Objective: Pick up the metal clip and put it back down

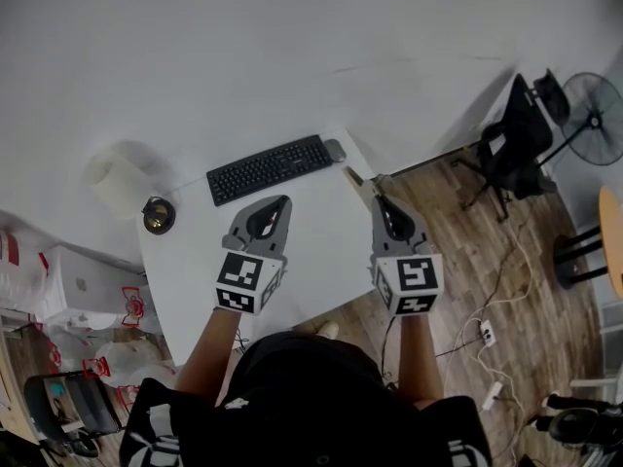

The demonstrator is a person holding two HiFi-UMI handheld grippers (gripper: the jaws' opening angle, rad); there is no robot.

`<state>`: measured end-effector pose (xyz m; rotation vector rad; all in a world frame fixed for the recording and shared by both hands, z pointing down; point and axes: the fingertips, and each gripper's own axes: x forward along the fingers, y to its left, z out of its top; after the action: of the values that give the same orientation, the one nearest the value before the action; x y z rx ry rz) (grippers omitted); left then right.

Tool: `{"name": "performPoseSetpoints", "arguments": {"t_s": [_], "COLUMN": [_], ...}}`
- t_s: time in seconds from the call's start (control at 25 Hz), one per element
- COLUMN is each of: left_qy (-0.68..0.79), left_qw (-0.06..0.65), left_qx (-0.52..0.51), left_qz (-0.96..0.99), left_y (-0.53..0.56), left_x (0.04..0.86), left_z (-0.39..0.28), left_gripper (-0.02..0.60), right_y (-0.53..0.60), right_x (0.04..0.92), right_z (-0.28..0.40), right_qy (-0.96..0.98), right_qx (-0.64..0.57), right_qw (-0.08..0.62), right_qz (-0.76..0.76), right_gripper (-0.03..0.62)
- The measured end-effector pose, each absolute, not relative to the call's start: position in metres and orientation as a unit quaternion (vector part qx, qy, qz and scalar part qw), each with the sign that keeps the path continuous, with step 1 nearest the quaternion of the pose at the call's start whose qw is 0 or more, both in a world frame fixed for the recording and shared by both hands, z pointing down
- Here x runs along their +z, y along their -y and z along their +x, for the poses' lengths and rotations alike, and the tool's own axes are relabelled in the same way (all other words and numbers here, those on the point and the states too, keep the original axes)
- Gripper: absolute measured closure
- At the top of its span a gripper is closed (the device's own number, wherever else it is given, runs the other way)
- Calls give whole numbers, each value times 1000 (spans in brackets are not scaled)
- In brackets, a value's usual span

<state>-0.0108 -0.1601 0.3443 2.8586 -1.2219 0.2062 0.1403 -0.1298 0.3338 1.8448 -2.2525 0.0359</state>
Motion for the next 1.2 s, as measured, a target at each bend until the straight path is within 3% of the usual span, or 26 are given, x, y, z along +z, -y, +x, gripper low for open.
{"name": "performPoseSetpoints", "arguments": {"t_s": [0.48, 1.2], "left_qy": [392, 400], "left_qw": [3, 40], "left_qx": [70, 95], "left_qz": [917, 911], "left_y": [162, 161], "left_x": [341, 374], "left_z": [-8, -13], "left_gripper": [560, 560], "right_y": [131, 139], "right_x": [324, 373], "right_z": [143, 134], "right_qy": [770, 780], "right_qx": [8, 56], "right_qw": [102, 138], "right_qz": [630, 608], "right_gripper": [550, 551]}}
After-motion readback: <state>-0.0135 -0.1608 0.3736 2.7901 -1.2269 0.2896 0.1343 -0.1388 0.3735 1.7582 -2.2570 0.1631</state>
